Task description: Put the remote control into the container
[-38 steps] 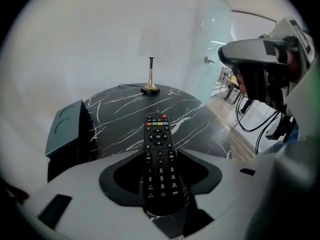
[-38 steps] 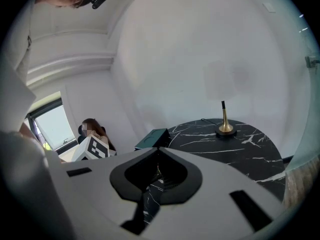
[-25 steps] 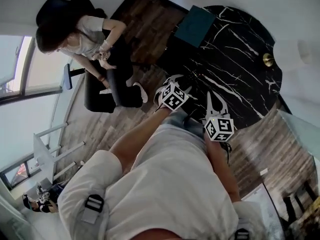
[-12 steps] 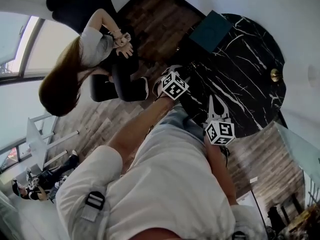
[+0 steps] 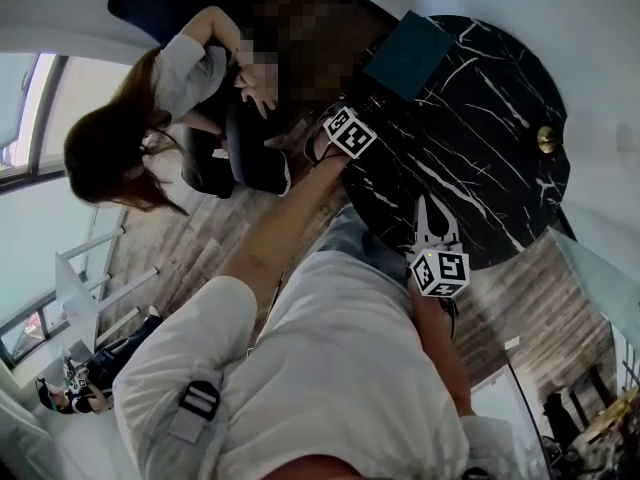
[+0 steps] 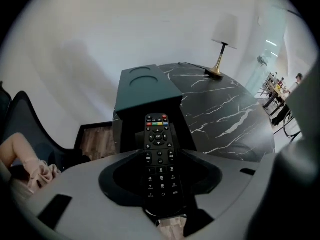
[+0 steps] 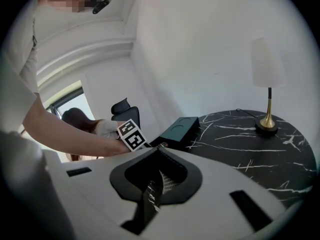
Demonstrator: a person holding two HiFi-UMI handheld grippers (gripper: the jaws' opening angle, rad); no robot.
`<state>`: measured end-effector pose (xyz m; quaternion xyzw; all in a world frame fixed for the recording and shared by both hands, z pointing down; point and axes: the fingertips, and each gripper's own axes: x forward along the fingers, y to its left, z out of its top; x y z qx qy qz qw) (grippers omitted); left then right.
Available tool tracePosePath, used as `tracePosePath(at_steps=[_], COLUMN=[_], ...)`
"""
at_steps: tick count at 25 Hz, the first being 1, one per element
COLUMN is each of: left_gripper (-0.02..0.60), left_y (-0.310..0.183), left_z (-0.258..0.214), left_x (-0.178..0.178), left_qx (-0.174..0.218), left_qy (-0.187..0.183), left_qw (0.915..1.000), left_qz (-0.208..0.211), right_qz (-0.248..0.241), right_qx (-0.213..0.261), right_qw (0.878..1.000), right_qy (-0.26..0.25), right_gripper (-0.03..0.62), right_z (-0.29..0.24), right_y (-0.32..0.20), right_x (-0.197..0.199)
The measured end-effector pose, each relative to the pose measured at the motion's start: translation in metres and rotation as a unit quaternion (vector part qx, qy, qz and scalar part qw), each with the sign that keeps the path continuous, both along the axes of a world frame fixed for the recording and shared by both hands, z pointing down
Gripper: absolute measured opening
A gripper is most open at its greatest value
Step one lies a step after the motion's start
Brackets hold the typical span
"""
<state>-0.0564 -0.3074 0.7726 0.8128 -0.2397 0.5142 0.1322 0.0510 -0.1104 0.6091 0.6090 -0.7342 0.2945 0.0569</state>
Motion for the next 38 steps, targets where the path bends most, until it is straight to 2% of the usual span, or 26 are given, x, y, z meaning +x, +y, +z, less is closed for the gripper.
tracePosePath(at_steps=[6, 13, 18, 25, 27, 29, 31, 35, 38], left_gripper=[0.219, 0.219, 0.221, 0.222, 0.221, 0.221, 0.221, 0.211, 0.141], left_y=[-0.003, -0.002, -0.004, 0.008, 0.009, 0.011, 0.020, 0.055, 0.083], left_z=[0.036, 0.050, 0.042, 0.002, -0.023, -0.060, -0.104, -0.180, -0.237], left_x=[-0.002, -0.002, -0.001, 0.000, -0.001, -0.001, 0.003, 0.016, 0.021], left_qx=[-0.035, -0.051, -0.035, -0.006, 0.015, 0.035, 0.047, 0.069, 0.079], left_qy=[-0.027, -0.032, -0.025, 0.017, 0.047, 0.106, 0.173, 0.266, 0.349], left_qw=[0.9990, 0.9982, 0.9990, 0.9998, 0.9985, 0.9921, 0.9802, 0.9587, 0.9310], left_qz=[-0.004, -0.004, 0.008, -0.004, -0.023, -0.058, -0.085, -0.074, -0.073], right_qz=[0.005, 0.004, 0.005, -0.003, -0.009, -0.016, -0.022, -0.027, -0.035], right_qx=[-0.012, -0.015, -0.010, 0.014, 0.025, 0.036, 0.046, 0.073, 0.098], right_qw=[1.000, 1.000, 1.000, 1.000, 1.000, 0.999, 0.999, 0.997, 0.995], right_qy=[-0.002, -0.006, -0.006, -0.001, 0.001, 0.003, 0.003, 0.002, 0.004], right_gripper=[0.011, 0.011, 0.011, 0.011, 0.011, 0.011, 0.011, 0.011, 0.011], right_z=[0.010, 0.015, 0.014, 0.001, -0.006, -0.014, -0.022, -0.048, -0.074], right_y=[-0.002, -0.002, -0.002, -0.006, -0.011, -0.015, -0.019, -0.027, -0.029], right_x=[0.005, 0.006, 0.009, 0.008, 0.005, 0.000, -0.003, -0.006, -0.009])
